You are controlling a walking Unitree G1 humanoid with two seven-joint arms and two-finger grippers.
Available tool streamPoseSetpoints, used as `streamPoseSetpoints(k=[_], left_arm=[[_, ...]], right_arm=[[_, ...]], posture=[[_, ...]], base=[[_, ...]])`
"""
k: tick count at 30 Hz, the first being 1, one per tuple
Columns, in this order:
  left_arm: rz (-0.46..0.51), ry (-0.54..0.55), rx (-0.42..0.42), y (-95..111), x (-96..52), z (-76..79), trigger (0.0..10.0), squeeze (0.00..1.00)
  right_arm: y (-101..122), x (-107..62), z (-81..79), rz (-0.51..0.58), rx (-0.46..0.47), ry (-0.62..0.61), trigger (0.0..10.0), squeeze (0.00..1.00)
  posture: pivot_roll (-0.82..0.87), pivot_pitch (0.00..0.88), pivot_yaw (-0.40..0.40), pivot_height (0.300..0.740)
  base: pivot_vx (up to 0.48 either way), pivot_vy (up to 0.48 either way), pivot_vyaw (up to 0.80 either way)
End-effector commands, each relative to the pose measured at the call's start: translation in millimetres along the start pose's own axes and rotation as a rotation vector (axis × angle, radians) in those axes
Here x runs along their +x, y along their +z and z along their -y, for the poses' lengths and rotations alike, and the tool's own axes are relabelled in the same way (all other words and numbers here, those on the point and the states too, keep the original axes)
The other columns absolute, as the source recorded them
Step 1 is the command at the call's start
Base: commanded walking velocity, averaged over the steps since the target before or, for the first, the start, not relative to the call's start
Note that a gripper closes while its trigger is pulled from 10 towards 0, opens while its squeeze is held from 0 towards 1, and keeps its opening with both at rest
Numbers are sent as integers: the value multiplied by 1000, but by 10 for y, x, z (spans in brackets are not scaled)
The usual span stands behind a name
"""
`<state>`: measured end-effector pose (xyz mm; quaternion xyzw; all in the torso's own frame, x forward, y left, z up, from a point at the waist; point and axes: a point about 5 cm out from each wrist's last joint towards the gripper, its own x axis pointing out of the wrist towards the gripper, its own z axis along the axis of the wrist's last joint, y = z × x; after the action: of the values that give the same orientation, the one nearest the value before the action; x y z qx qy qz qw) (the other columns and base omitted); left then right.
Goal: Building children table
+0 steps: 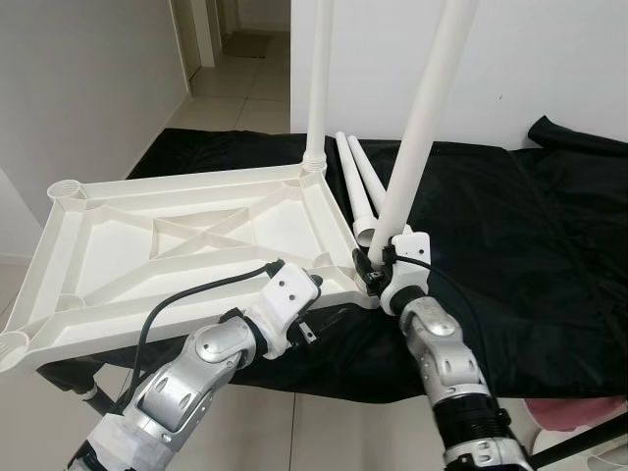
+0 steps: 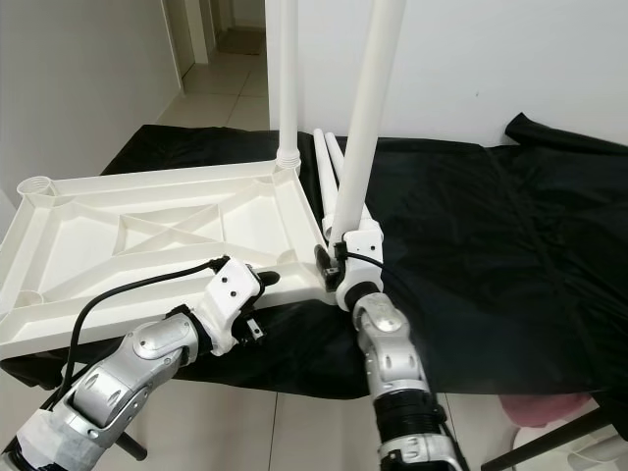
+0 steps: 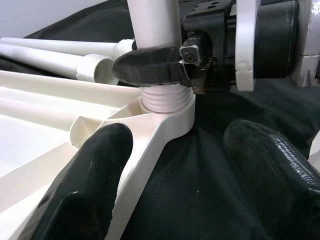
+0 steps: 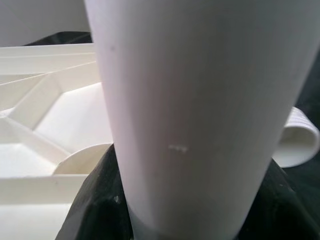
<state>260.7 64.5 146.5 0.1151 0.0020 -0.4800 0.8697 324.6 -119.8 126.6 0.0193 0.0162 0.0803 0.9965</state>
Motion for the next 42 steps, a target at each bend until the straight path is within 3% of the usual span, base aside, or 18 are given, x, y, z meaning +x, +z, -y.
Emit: streamPoseSetpoints(k=[1, 8, 20, 21, 30, 31, 33, 34, 36, 42], left_arm=[[-19, -78, 8, -10, 16, 26, 10000, 0], [-23, -62, -1, -11, 25, 12, 10000, 0], [-32, -30, -2, -23, 31, -16, 10000, 0], [-34, -29, -3, -27, 30, -13, 10000, 0], [-39, -32, -42, -51, 15, 20, 10000, 0], [-37, -29, -40, -51, 19, 27, 10000, 0], [-36, -26, -36, -52, 23, 32, 10000, 0], [-34, -20, -36, -58, 29, 39, 10000, 0], [-26, -1, -48, -78, 38, 44, 10000, 0], [22, 60, -67, -77, 55, 27, 10000, 0]], right_arm=[[-209, -38, 30, -100, 60, -132, 10000, 0], [-155, -3, -145, -94, 109, -211, 10000, 0], [-28, -36, -79, -46, 82, -224, 10000, 24], [-11, -42, -86, -30, 87, -201, 10000, 1000], [74, -120, -51, 51, 42, -70, 10000, 1000], [81, -148, -21, 64, 37, -33, 10000, 384], [86, -167, -2, 73, 34, -8, 10000, 384], [84, -187, 23, 76, 22, 43, 10000, 0], [94, -224, 63, 93, -23, 144, 10000, 0], [87, -207, 180, 87, -58, 247, 10000, 0]], posture=[[-6, 25, 4, 740], [0, 19, 0, 740], [2, 15, -15, 740], [3, 16, -17, 740], [3, 23, -13, 740], [4, 23, -11, 740], [4, 23, -11, 740], [3, 27, -12, 740], [-1, 28, -9, 740], [-8, 25, -12, 740]], base=[[0, 0, 0], [0, 0, 0], [0, 0, 0], [0, 0, 0], [0, 0, 0], [0, 0, 0], [0, 0, 0], [0, 0, 0], [0, 0, 0], [0, 0, 0]])
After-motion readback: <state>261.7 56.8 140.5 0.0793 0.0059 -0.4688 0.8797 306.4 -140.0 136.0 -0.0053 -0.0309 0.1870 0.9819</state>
